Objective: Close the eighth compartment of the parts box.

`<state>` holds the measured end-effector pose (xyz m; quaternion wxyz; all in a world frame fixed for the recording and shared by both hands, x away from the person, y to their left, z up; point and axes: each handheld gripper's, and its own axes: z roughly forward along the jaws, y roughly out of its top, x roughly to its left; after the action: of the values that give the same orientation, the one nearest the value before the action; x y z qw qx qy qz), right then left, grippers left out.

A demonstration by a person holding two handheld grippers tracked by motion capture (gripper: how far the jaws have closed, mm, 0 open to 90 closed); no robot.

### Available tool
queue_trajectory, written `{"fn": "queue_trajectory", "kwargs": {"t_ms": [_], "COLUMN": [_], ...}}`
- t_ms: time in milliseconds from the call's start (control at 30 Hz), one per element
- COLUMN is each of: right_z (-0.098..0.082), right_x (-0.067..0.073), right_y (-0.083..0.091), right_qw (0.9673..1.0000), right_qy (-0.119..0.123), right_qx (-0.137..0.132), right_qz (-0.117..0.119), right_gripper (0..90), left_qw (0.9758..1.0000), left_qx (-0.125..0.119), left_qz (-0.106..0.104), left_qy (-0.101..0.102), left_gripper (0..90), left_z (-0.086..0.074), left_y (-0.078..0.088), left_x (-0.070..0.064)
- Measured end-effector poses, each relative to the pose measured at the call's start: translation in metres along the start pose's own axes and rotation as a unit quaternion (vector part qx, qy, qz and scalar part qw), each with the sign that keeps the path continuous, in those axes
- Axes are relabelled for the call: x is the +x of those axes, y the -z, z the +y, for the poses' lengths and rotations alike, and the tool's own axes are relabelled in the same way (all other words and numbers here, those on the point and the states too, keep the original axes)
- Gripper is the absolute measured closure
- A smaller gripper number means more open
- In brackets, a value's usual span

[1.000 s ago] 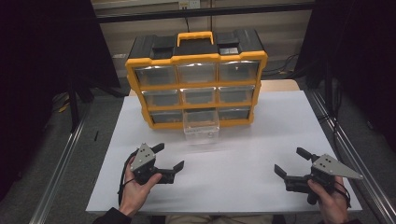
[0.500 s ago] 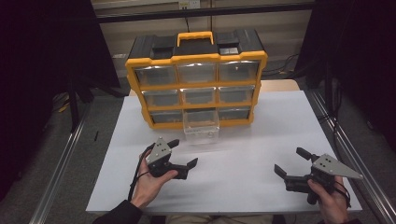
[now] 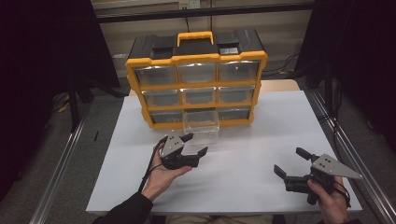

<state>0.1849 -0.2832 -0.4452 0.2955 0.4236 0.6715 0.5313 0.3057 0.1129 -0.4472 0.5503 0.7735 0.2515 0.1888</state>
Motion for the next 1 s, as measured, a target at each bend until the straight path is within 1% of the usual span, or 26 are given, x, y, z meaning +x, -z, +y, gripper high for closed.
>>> {"fn": "queue_trajectory", "kwargs": {"t_ms": [33,67,100,133,167,200,233,267,367,400,433,467,500,533,567,600,633,667,700,733,800,867,900,933,967,1000], "right_z": [0.000,0.000,0.000,0.000,0.000,0.000,0.000,0.000,0.000,0.000,0.000,0.000,0.000,0.000,0.000,0.000,0.000,0.000,0.000,0.000,0.000,0.000,0.000,0.000,0.000,0.000], "right_x": [0.000,0.000,0.000,0.000,0.000,0.000,0.000,0.000,0.000,0.000,0.000,0.000,0.000,0.000,0.000,0.000,0.000,0.000,0.000,0.000,0.000,0.000,0.000,0.000,0.000,0.000], "right_y": [0.000,0.000,0.000,0.000,0.000,0.000,0.000,0.000,0.000,0.000,0.000,0.000,0.000,0.000,0.000,0.001,0.000,0.000,0.000,0.000,0.000,0.000,0.000,0.000,0.000,0.000], "right_qw": [1.0000,1.0000,1.0000,1.0000,1.0000,1.0000,1.0000,1.0000,1.0000,1.0000,1.0000,1.0000,1.0000,1.0000,1.0000,1.0000,1.0000,1.0000,1.0000,1.0000,1.0000,1.0000,1.0000,1.0000,1.0000,1.0000], "right_qy": [0.000,-0.001,-0.001,-0.002,-0.002,-0.001,-0.002,-0.002,0.000,0.000,0.000,-0.002,-0.001,0.000,-0.001,-0.001,0.000,-0.002,-0.001,-0.002,0.000,-0.001,-0.001,-0.001,0.000,0.000], "right_qx": [0.000,0.000,0.000,0.000,0.000,0.000,0.000,-0.001,0.000,0.001,0.000,0.001,0.001,0.001,0.000,0.001,0.001,0.001,0.000,0.000,0.000,0.001,0.001,0.001,0.001,0.001], "right_qz": [0.000,0.000,0.000,-0.001,-0.001,0.000,-0.001,0.000,0.001,0.001,0.001,0.001,0.000,0.000,0.001,0.001,0.001,0.000,0.001,0.001,0.002,0.001,0.001,0.001,0.001,0.001], "right_gripper": [0.1,0.1,0.1,0.1,0.1,0.1,0.1,0.1,0.1,0.1,0.1,0.1,0.1,0.1,0.1,0.1,0.1,0.1,0.1,0.1,0.1,0.1,0.1,0.1,0.1,0.1], "left_qw": [0.9998,0.9998,0.9999,0.9999,0.9999,1.0000,0.9999,0.9999,0.9997,0.9998,0.9998,0.9997,0.9996,0.9997,0.9996,0.9995,0.9994,0.9995,0.9993,0.9993,0.9993,0.9996,0.9990,0.9991,0.9992,0.9990], "left_qx": [-0.004,-0.009,-0.003,-0.001,-0.005,0.003,0.003,0.005,0.016,0.013,0.013,0.020,0.023,0.021,0.026,0.024,0.031,0.028,0.028,0.032,0.029,0.020,0.027,0.031,0.028,0.030], "left_qz": [-0.018,-0.016,-0.004,-0.011,0.000,0.003,0.002,-0.002,0.007,-0.006,-0.008,0.007,0.006,-0.007,0.007,-0.009,0.008,-0.005,-0.004,0.012,0.015,0.000,0.020,0.016,0.013,0.020], "left_qy": [0.005,0.009,0.010,0.007,0.013,0.003,0.016,0.016,0.015,0.017,0.014,0.013,0.012,0.012,0.009,0.017,0.012,0.015,0.023,0.017,0.018,0.020,0.029,0.022,0.024,0.028], "left_gripper": [38.9,45.6,50.8,54.3,57.9,60.4,63.6,66.8,74.2,75.9,78.3,80.8,84.7,87.7,89.6,90.0,90.0,90.0,90.0,90.0,90.0,90.0,90.0,90.0,90.0,90.0], "left_z": [-0.001,-0.002,-0.001,-0.002,-0.002,-0.002,-0.004,-0.005,-0.007,-0.008,-0.008,-0.008,-0.008,-0.008,-0.008,-0.009,-0.009,-0.011,-0.011,-0.011,-0.010,-0.012,-0.012,-0.012,-0.013,-0.012], "left_y": [-0.002,-0.003,-0.002,-0.003,-0.004,-0.004,-0.006,-0.008,-0.011,-0.012,-0.013,-0.012,-0.013,-0.014,-0.015,-0.017,-0.017,-0.018,-0.019,-0.018,-0.019,-0.022,-0.022,-0.022,-0.022,-0.022], "left_x": [0.001,0.001,0.000,0.003,0.004,0.008,0.009,0.011,0.013,0.014,0.015,0.014,0.016,0.018,0.018,0.022,0.023,0.026,0.027,0.027,0.029,0.034,0.033,0.036,0.037,0.038]}}
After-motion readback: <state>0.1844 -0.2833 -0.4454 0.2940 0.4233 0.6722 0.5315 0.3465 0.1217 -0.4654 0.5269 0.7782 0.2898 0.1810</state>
